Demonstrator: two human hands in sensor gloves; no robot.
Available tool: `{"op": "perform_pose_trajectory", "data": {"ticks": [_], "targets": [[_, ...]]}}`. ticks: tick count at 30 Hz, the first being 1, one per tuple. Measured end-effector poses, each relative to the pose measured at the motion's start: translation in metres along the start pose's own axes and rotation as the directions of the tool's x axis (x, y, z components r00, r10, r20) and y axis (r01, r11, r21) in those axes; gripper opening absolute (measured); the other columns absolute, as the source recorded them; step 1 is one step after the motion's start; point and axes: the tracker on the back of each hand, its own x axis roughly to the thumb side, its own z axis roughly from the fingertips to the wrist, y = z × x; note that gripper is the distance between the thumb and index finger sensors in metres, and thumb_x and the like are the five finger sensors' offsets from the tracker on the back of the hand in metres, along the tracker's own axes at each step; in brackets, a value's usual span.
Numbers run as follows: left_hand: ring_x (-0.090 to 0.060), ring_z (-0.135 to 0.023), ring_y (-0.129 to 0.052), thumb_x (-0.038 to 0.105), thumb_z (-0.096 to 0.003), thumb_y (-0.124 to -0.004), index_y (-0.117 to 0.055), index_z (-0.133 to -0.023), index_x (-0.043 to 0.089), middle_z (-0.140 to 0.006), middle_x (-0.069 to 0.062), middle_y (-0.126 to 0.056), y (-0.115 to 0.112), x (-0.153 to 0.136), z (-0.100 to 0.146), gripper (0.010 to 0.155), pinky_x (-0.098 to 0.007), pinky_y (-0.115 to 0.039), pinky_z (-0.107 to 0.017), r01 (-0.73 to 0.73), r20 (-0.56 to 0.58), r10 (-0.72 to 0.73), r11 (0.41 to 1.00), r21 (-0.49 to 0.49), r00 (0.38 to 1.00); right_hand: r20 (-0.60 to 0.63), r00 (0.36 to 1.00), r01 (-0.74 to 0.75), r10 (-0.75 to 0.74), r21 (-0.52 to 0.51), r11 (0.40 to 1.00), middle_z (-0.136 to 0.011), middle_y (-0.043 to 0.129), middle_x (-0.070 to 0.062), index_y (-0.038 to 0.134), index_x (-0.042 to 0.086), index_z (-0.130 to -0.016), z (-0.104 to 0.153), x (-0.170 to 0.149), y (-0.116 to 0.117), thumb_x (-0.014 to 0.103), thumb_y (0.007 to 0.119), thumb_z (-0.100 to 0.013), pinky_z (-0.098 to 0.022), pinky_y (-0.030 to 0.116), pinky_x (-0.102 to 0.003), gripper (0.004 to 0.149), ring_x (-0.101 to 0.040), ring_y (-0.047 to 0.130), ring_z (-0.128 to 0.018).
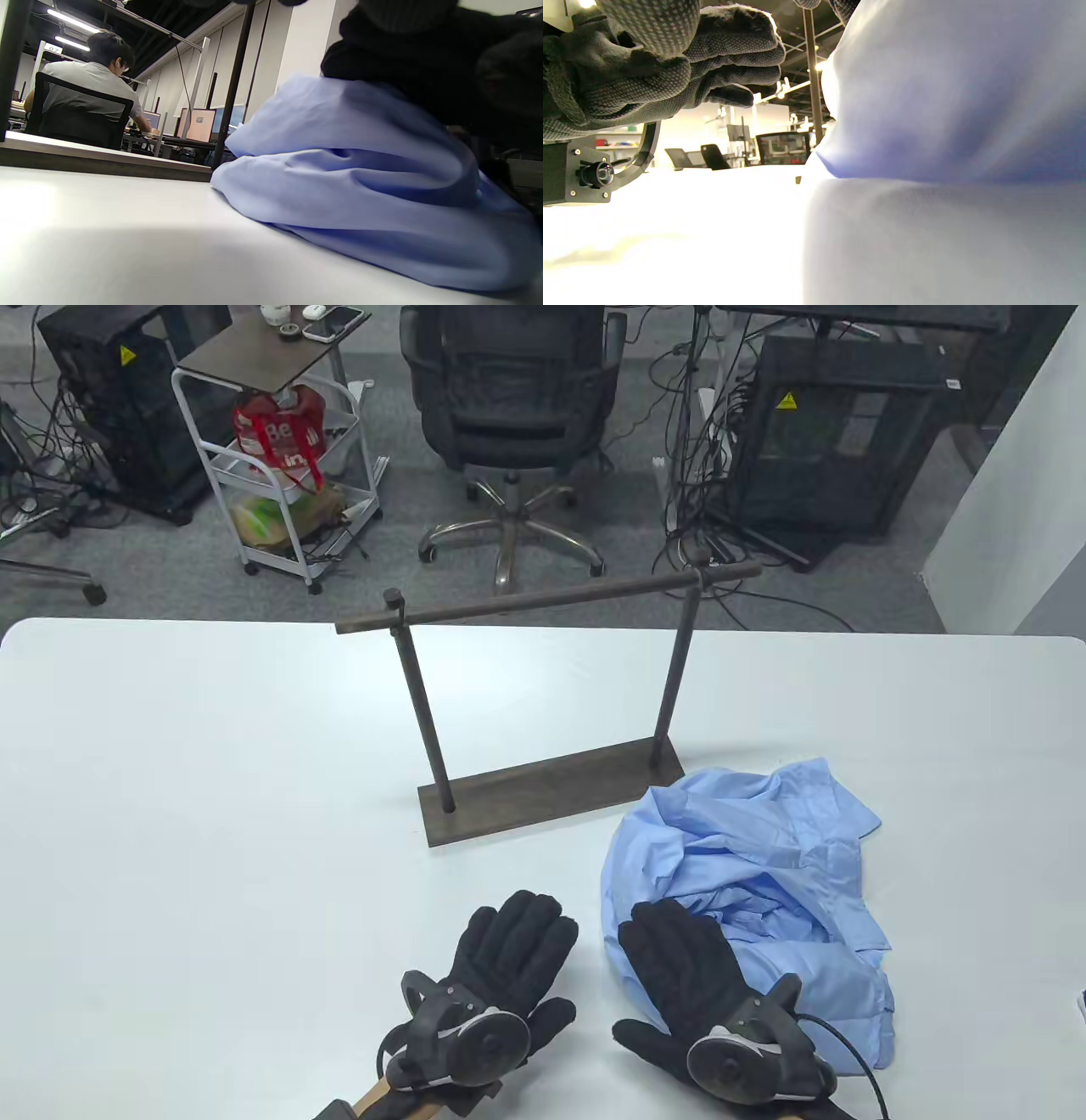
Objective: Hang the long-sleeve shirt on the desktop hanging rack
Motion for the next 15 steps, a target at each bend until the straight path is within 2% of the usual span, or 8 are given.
{"op": "perform_pose_trajectory", "data": {"ticks": [5,9,15], "targets": [[-0.033,-0.113,-0.037,0.057,-0.0414,-0.067,-0.033,-0.11,0.025,-0.118,-0.004,-0.031,0.0,0.001,0.0,0.083,-0.065,-0.045,-0.078,0.0,0.002,0.0,1.0,-0.009,1.0,0.005,0.999,-0.036,0.036,-0.027,0.999,-0.119,0.036,-0.024,0.03,0.014,-0.113,0.001,0.003,0.001,0.058,0.07,-0.051,-0.07,0.042,-0.072,0.086,-0.053,0.04,-0.107],[-0.033,-0.113,-0.037,0.057,-0.0414,-0.067,-0.033,-0.11,0.025,-0.118,-0.004,-0.031,-0.003,0.004,-0.001,0.083,-0.065,-0.045,-0.078,0.003,0.019,-0.003,1.0,-0.028,1.0,0.001,1.0,-0.022,0.022,-0.035,0.999,-0.119,0.036,-0.024,0.03,0.013,-0.113,0.002,0.01,-0.008,0.057,0.07,-0.051,-0.07,0.043,-0.072,0.086,-0.053,0.04,-0.107],[-0.033,-0.113,-0.037,0.057,-0.0416,-0.067,-0.033,-0.11,0.025,-0.118,-0.004,-0.031,-0.001,-0.001,-0.002,0.083,-0.065,-0.045,-0.078,-0.015,-0.012,0.015,1.0,-0.017,1.0,0.074,0.995,-0.046,0.064,-0.226,0.973,-0.117,0.047,-0.024,0.041,0.012,-0.113,0.009,0.052,-0.035,0.053,0.073,-0.052,-0.069,0.051,-0.07,0.081,-0.053,0.052,-0.104]]}}
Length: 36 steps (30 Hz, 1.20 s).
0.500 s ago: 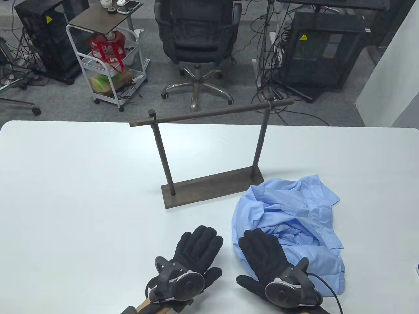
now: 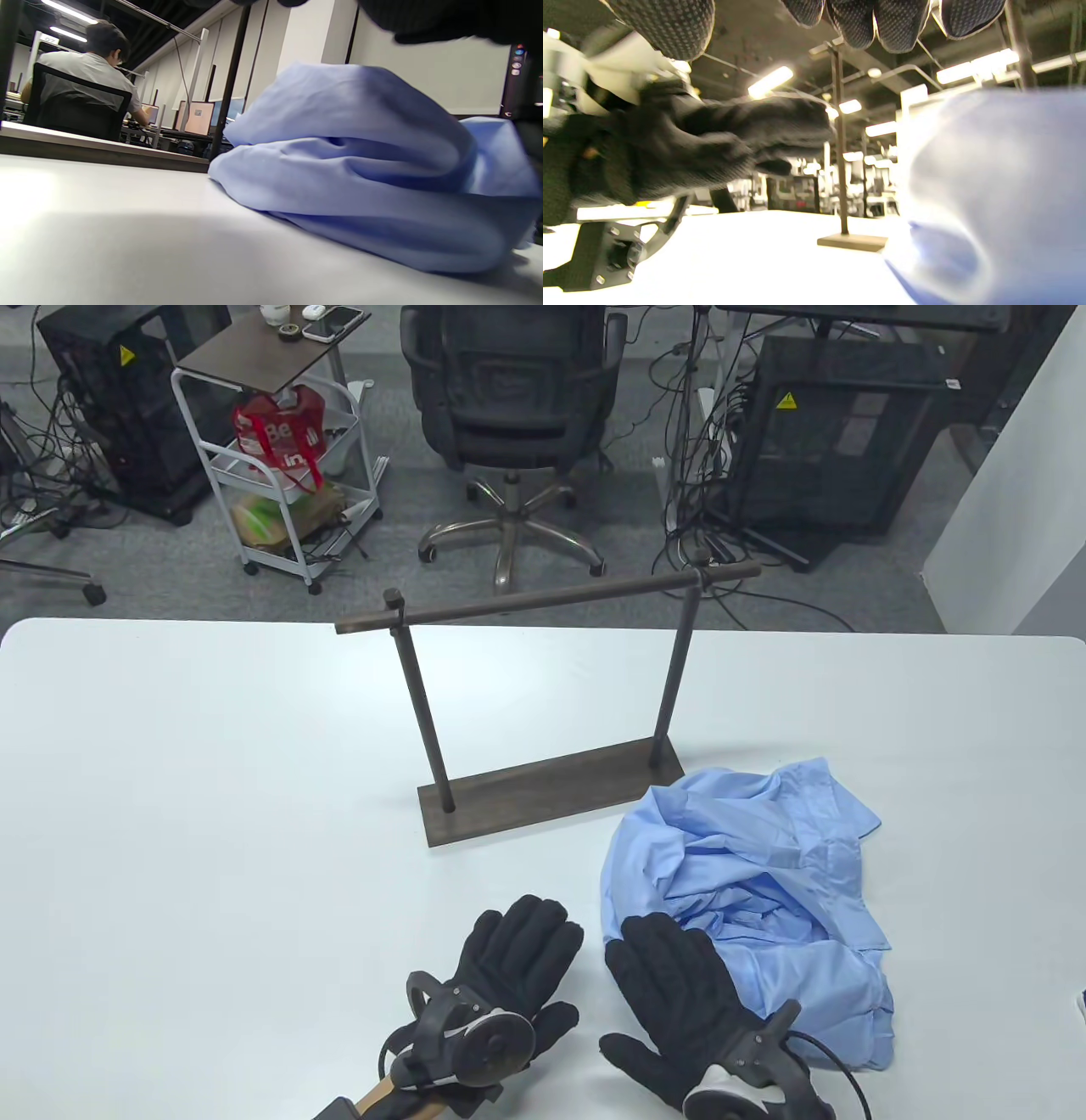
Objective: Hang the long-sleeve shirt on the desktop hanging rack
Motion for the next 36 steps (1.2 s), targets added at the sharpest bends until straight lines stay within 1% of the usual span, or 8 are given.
{"op": "perform_pose_trajectory", "data": {"ticks": [3,9,12,17,25,29,33,36], "targets": [[-0.034,-0.113,-0.036,0.057,-0.0418,-0.067,-0.033,-0.11,0.024,-0.118,-0.005,-0.03,0.005,-0.005,0.001,0.083,-0.065,-0.044,-0.078,-0.019,-0.041,0.021,0.999,0.045,0.999,-0.037,0.999,-0.031,0.032,0.034,0.999,-0.113,0.058,-0.029,0.055,0.01,-0.109,-0.005,0.013,0.004,0.052,0.074,-0.052,-0.067,0.057,-0.07,0.074,-0.056,0.063,-0.099],[-0.034,-0.112,-0.035,0.056,-0.0422,-0.067,-0.032,-0.11,0.024,-0.117,-0.005,-0.029,0.012,-0.012,0.001,0.083,-0.065,-0.044,-0.078,-0.036,-0.078,0.044,0.995,0.096,0.996,-0.12,0.975,-0.153,0.188,0.251,0.956,-0.117,0.04,-0.033,0.038,0.01,-0.114,-0.026,0.001,0.034,0.056,0.074,-0.052,-0.067,0.049,-0.075,0.085,-0.061,0.048,-0.103],[-0.034,-0.112,-0.035,0.056,-0.0422,-0.067,-0.032,-0.11,0.024,-0.117,-0.005,-0.029,0.013,-0.011,0.002,0.083,-0.065,-0.044,-0.078,-0.03,-0.076,0.038,0.994,0.105,0.996,-0.119,0.956,-0.223,0.27,0.308,0.925,-0.118,0.037,-0.034,0.036,0.01,-0.115,-0.033,0.0,0.05,0.057,0.074,-0.052,-0.067,0.047,-0.076,0.088,-0.062,0.044,-0.104],[-0.034,-0.112,-0.035,0.056,-0.0422,-0.067,-0.032,-0.11,0.024,-0.117,-0.005,-0.029,0.015,-0.01,0.003,0.083,-0.065,-0.044,-0.078,-0.026,-0.073,0.035,0.992,0.121,0.997,-0.185,0.871,-0.315,0.456,0.504,0.805,-0.118,0.036,-0.037,0.033,0.015,-0.116,-0.05,-0.015,0.065,0.06,0.071,-0.052,-0.065,0.049,-0.079,0.087,-0.066,0.046,-0.102],[-0.035,-0.112,-0.035,0.056,-0.0422,-0.067,-0.032,-0.11,0.023,-0.117,-0.006,-0.029,0.012,-0.009,0.002,0.083,-0.065,-0.044,-0.078,-0.013,-0.067,0.019,0.995,0.099,0.998,-0.356,0.82,-0.072,0.448,0.713,0.698,-0.115,0.035,-0.043,0.024,0.009,-0.116,-0.039,-0.086,0.083,0.066,0.068,-0.051,-0.06,0.059,-0.078,0.097,-0.069,0.053,-0.098],[-0.034,-0.112,-0.036,0.057,-0.0421,-0.067,-0.032,-0.11,0.024,-0.117,-0.006,-0.029,0.01,-0.006,0.002,0.083,-0.065,-0.045,-0.078,-0.011,-0.06,0.016,0.996,0.092,0.998,-0.404,0.83,0.053,0.385,0.744,0.666,-0.113,0.036,-0.044,0.016,0.008,-0.114,-0.033,-0.104,0.095,0.07,0.067,-0.049,-0.061,0.06,-0.077,0.103,-0.068,0.056,-0.098],[-0.034,-0.112,-0.036,0.057,-0.0421,-0.067,-0.033,-0.11,0.024,-0.117,-0.006,-0.03,0.01,-0.007,0.001,0.083,-0.065,-0.045,-0.078,-0.008,-0.063,0.014,0.996,0.087,0.998,-0.351,0.823,-0.027,0.446,0.76,0.649,-0.112,0.04,-0.043,0.011,0.008,-0.112,-0.032,-0.105,0.107,0.069,0.069,-0.048,-0.063,0.062,-0.071,0.106,-0.063,0.061,-0.096],[-0.034,-0.112,-0.036,0.056,-0.0421,-0.067,-0.033,-0.11,0.024,-0.117,-0.006,-0.03,0.01,-0.008,0.001,0.083,-0.065,-0.045,-0.077,-0.008,-0.067,0.013,0.997,0.082,0.998,-0.387,0.814,-0.024,0.432,0.722,0.692,-0.11,0.048,-0.039,0.022,0.009,-0.113,-0.034,-0.109,0.107,0.063,0.072,-0.05,-0.063,0.066,-0.067,0.098,-0.06,0.066,-0.094]]}}
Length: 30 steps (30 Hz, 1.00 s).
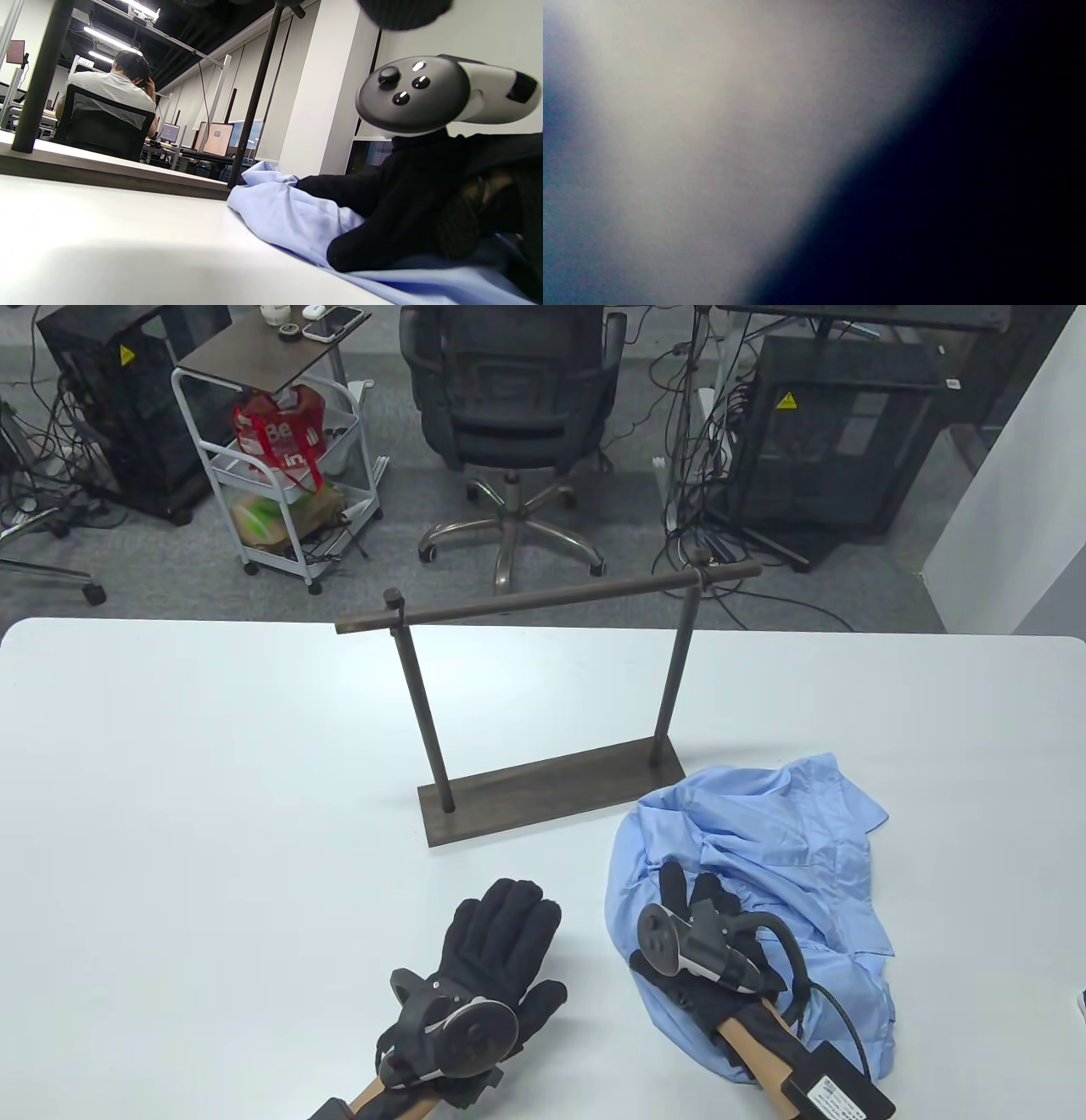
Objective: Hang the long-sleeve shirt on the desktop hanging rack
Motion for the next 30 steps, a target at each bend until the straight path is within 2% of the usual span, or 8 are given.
{"op": "perform_pose_trajectory", "data": {"ticks": [4,8,12,17,20,23,30], "targets": [[-0.034,-0.112,-0.037,0.056,-0.0421,-0.067,-0.033,-0.11,0.023,-0.117,-0.005,-0.03,0.0,0.001,0.0,0.083,-0.065,-0.045,-0.077,0.001,0.001,-0.001,1.0,-0.008,1.0,-0.043,0.999,-0.006,0.001,-0.129,0.992,-0.104,0.067,-0.028,0.043,0.016,-0.108,-0.006,-0.01,-0.002,0.05,0.081,-0.05,-0.058,0.075,-0.058,0.077,-0.048,0.081,-0.084],[-0.034,-0.112,-0.037,0.057,-0.042,-0.067,-0.034,-0.11,0.024,-0.117,-0.005,-0.031,0.0,0.002,-0.001,0.083,-0.065,-0.045,-0.078,0.006,0.004,-0.006,1.0,-0.014,1.0,-0.075,0.997,-0.05,0.033,-0.236,0.971,-0.091,0.083,-0.016,0.057,0.021,-0.1,-0.01,-0.017,-0.003,0.042,0.085,-0.05,-0.049,0.085,-0.048,0.061,-0.033,0.095,-0.067],[-0.034,-0.112,-0.037,0.056,-0.0421,-0.067,-0.034,-0.11,0.024,-0.117,-0.005,-0.031,0.0,0.002,-0.001,0.082,-0.065,-0.045,-0.078,0.004,0.003,-0.004,1.0,-0.017,1.0,-0.065,0.989,0.111,-0.129,-0.228,0.967,-0.083,0.088,-0.012,0.06,0.022,-0.097,-0.013,-0.034,-0.004,0.039,0.083,-0.051,-0.045,0.088,-0.043,0.055,-0.026,0.098,-0.058],[-0.034,-0.112,-0.037,0.056,-0.0421,-0.067,-0.034,-0.11,0.024,-0.117,-0.005,-0.031,-0.001,0.002,-0.001,0.082,-0.065,-0.045,-0.078,0.004,0.007,-0.004,1.0,-0.018,1.0,-0.072,0.93,0.322,-0.36,-0.312,0.894,-0.08,0.089,-0.012,0.061,0.02,-0.097,-0.008,-0.058,-0.013,0.037,0.082,-0.051,-0.041,0.088,-0.043,0.053,-0.026,0.098,-0.054],[-0.034,-0.112,-0.038,0.056,-0.042,-0.067,-0.034,-0.11,0.024,-0.117,-0.005,-0.031,-0.001,0.002,-0.001,0.082,-0.065,-0.045,-0.078,0.006,0.01,-0.006,1.0,-0.017,1.0,-0.054,0.846,0.468,-0.531,-0.403,0.786,-0.079,0.089,-0.014,0.061,0.019,-0.097,0.0,-0.077,-0.024,0.036,0.082,-0.052,-0.04,0.087,-0.044,0.053,-0.027,0.098,-0.052],[-0.034,-0.112,-0.038,0.056,-0.0419,-0.067,-0.034,-0.11,0.024,-0.117,-0.005,-0.031,-0.001,0.002,0.0,0.082,-0.065,-0.045,-0.078,0.004,0.008,-0.004,1.0,-0.015,1.0,-0.011,0.738,0.579,-0.675,-0.504,0.641,-0.078,0.089,-0.016,0.061,0.018,-0.097,0.01,-0.095,-0.035,0.034,0.081,-0.053,-0.038,0.087,-0.045,0.052,-0.028,0.097,-0.05],[-0.034,-0.112,-0.038,0.056,-0.042,-0.067,-0.034,-0.11,0.024,-0.117,-0.005,-0.031,-0.001,0.002,0.0,0.082,-0.065,-0.045,-0.078,0.003,0.006,-0.003,1.0,-0.012,1.0,0.113,0.594,0.619,-0.796,-0.697,0.363,-0.078,0.087,-0.017,0.059,0.016,-0.098,0.04,-0.128,-0.074,0.033,0.079,-0.053,-0.038,0.086,-0.045,0.052,-0.029,0.096,-0.049]]}}
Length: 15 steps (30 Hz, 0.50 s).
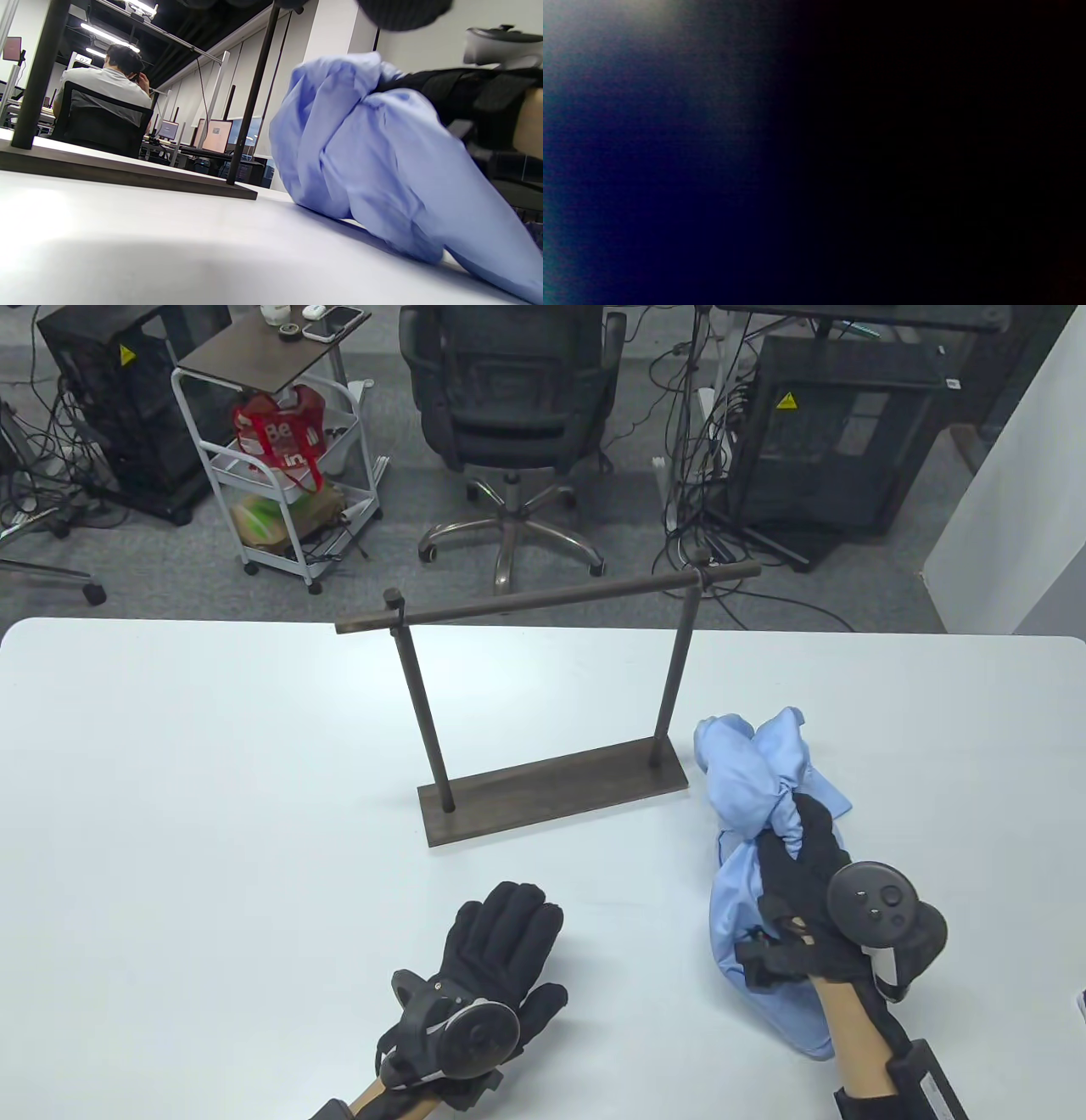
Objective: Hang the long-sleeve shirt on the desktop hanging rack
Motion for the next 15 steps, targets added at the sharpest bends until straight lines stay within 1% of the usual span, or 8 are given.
{"op": "perform_pose_trajectory", "data": {"ticks": [4,8,15], "targets": [[-0.034,-0.112,-0.038,0.056,-0.042,-0.067,-0.034,-0.11,0.024,-0.117,-0.005,-0.031,0.0,0.0,0.0,0.082,-0.065,-0.045,-0.078,0.002,-0.001,-0.002,1.0,-0.001,1.0,-0.033,0.997,0.073,-0.077,-0.113,0.991,-0.079,0.087,-0.017,0.058,0.016,-0.098,-0.019,0.006,-0.024,0.033,0.079,-0.054,-0.038,0.085,-0.045,0.052,-0.029,0.096,-0.049],[-0.034,-0.112,-0.038,0.056,-0.042,-0.067,-0.034,-0.11,0.024,-0.117,-0.005,-0.031,0.0,0.0,0.0,0.082,-0.065,-0.045,-0.078,0.002,-0.004,-0.002,1.0,-0.004,1.0,-0.053,0.992,0.107,-0.118,-0.175,0.979,-0.08,0.086,-0.017,0.057,0.016,-0.099,-0.039,0.015,-0.041,0.033,0.078,-0.055,-0.039,0.085,-0.046,0.052,-0.029,0.095,-0.05],[-0.034,-0.112,-0.038,0.056,-0.0419,-0.067,-0.034,-0.11,0.024,-0.117,-0.005,-0.031,0.0,-0.001,0.0,0.082,-0.065,-0.045,-0.078,-0.003,-0.005,0.003,1.0,-0.004,1.0,0.02,0.998,0.062,-0.058,-0.295,0.953,-0.081,0.084,-0.017,0.055,0.016,-0.099,-0.066,0.055,-0.069,0.033,0.077,-0.055,-0.04,0.084,-0.046,0.052,-0.029,0.094,-0.052]]}}
